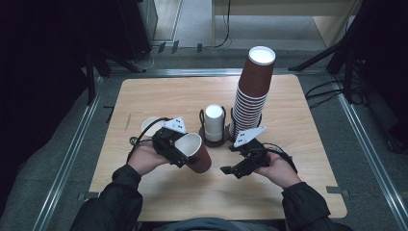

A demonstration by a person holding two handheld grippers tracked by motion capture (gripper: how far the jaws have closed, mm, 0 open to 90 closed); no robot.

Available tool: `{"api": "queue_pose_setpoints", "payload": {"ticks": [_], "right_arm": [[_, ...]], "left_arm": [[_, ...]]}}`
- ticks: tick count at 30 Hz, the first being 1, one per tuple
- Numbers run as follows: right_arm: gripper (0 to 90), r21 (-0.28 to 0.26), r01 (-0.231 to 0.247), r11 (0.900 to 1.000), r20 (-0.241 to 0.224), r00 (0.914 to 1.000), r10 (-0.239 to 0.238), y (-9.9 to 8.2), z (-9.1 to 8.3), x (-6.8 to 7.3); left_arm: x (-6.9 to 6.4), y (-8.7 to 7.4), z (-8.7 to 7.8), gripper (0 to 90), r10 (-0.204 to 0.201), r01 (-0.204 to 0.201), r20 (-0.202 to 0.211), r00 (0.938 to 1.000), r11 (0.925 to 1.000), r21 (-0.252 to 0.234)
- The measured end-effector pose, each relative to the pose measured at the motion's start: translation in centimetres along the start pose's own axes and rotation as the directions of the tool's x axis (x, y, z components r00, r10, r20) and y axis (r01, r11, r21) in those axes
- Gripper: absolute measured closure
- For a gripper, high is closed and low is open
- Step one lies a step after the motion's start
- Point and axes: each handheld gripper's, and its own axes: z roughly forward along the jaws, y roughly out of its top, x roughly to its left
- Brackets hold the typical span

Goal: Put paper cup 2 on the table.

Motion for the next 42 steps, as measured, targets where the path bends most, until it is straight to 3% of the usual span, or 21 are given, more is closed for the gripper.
{"api": "queue_pose_setpoints", "payload": {"ticks": [12,22,42], "right_arm": [[14.7,0.001,-0.015,0.9999,0.015,0.9998,0.015,-0.4,-0.6,-0.6],[14.8,-0.004,-0.010,0.9999,0.037,0.9992,0.010,-0.7,-1.1,-1.0],[14.9,0.002,-0.038,0.9993,0.073,0.9966,0.038,-1.3,-1.7,-1.8]], "left_arm": [[0.4,-0.9,-0.3,6.2,0.020,-0.018,-0.034,0.9992,0.9985,0.051],[0.9,-2.4,-1.0,6.2,0.049,-0.040,-0.067,0.9966,0.9922,0.118],[2.4,-5.5,-3.3,5.7,-0.020,0.047,-0.165,0.9862,0.9855,0.163]]}}
